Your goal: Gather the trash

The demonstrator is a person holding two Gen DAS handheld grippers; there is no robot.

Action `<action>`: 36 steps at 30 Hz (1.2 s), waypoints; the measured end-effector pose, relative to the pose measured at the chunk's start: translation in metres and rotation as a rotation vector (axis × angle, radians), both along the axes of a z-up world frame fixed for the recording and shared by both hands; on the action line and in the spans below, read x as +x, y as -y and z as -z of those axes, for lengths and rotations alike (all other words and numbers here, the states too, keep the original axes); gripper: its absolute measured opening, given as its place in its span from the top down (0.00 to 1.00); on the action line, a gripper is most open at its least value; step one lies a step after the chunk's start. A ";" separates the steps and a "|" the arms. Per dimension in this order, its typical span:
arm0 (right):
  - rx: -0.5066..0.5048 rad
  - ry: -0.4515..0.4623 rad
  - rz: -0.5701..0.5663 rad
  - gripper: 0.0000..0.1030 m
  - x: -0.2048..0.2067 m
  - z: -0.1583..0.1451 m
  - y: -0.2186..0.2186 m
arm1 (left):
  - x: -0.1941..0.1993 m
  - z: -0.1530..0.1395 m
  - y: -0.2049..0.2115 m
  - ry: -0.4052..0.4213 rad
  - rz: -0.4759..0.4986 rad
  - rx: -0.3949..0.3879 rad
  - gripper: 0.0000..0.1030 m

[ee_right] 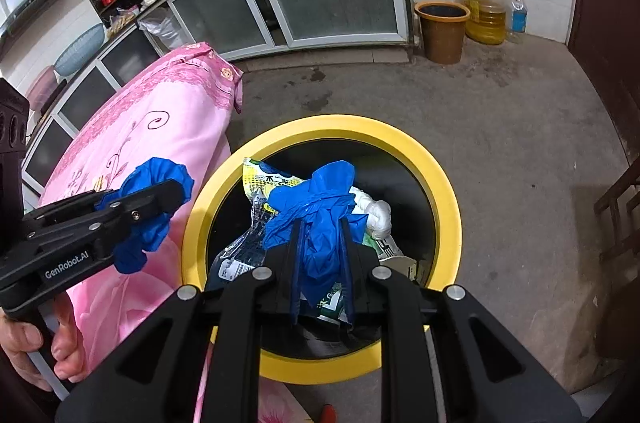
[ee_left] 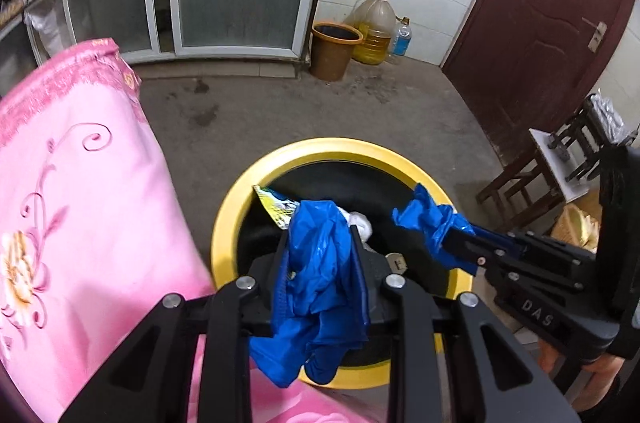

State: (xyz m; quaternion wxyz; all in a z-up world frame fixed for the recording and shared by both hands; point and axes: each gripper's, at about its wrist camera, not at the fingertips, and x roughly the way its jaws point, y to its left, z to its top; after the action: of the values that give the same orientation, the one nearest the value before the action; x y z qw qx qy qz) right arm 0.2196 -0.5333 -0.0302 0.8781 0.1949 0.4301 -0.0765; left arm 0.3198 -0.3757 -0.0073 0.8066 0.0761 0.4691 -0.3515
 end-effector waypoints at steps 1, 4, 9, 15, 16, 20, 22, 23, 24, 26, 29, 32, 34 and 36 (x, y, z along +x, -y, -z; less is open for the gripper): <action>0.001 -0.001 0.007 0.83 0.000 0.000 0.000 | 0.002 0.000 -0.001 -0.003 -0.005 -0.003 0.68; -0.001 -0.025 0.026 0.80 0.002 0.004 0.004 | 0.005 -0.003 -0.008 0.001 -0.036 -0.025 0.24; 0.017 -0.041 0.070 0.60 -0.001 0.010 0.014 | 0.001 -0.011 -0.020 0.017 -0.067 -0.048 0.16; 0.002 -0.029 0.084 0.48 -0.013 0.003 0.013 | -0.001 -0.019 -0.043 0.024 -0.115 -0.102 0.08; 0.001 -0.023 0.091 0.40 -0.016 0.001 0.014 | -0.004 -0.021 -0.048 0.033 -0.123 -0.112 0.08; -0.021 0.025 0.156 0.17 -0.028 -0.011 0.015 | -0.012 -0.032 -0.068 0.068 -0.149 -0.151 0.08; -0.057 0.050 0.190 0.10 -0.033 -0.017 0.012 | -0.018 -0.037 -0.079 0.097 -0.168 -0.169 0.08; -0.072 0.067 0.207 0.08 -0.035 -0.020 0.011 | -0.022 -0.041 -0.086 0.120 -0.177 -0.170 0.08; -0.084 0.072 0.219 0.08 -0.037 -0.021 0.009 | -0.027 -0.044 -0.091 0.142 -0.186 -0.154 0.08; -0.117 0.078 0.243 0.08 -0.040 -0.024 0.004 | -0.035 -0.051 -0.098 0.180 -0.193 -0.145 0.08; -0.104 0.074 0.237 0.08 -0.044 -0.026 -0.005 | -0.049 -0.060 -0.112 0.197 -0.201 -0.160 0.08; -0.143 0.082 0.274 0.08 -0.052 -0.032 -0.014 | -0.065 -0.069 -0.132 0.225 -0.243 -0.180 0.08; -0.168 0.099 0.284 0.08 -0.059 -0.036 -0.023 | -0.079 -0.076 -0.147 0.269 -0.264 -0.182 0.08; -0.205 0.093 0.292 0.08 -0.065 -0.041 -0.033 | -0.091 -0.082 -0.160 0.340 -0.300 -0.133 0.08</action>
State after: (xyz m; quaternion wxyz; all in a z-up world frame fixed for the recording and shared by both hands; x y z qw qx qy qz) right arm 0.1542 -0.5000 0.0108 0.8919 0.1681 0.3463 -0.2373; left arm 0.2289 -0.2157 0.0749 0.9205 0.0106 0.3084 -0.2399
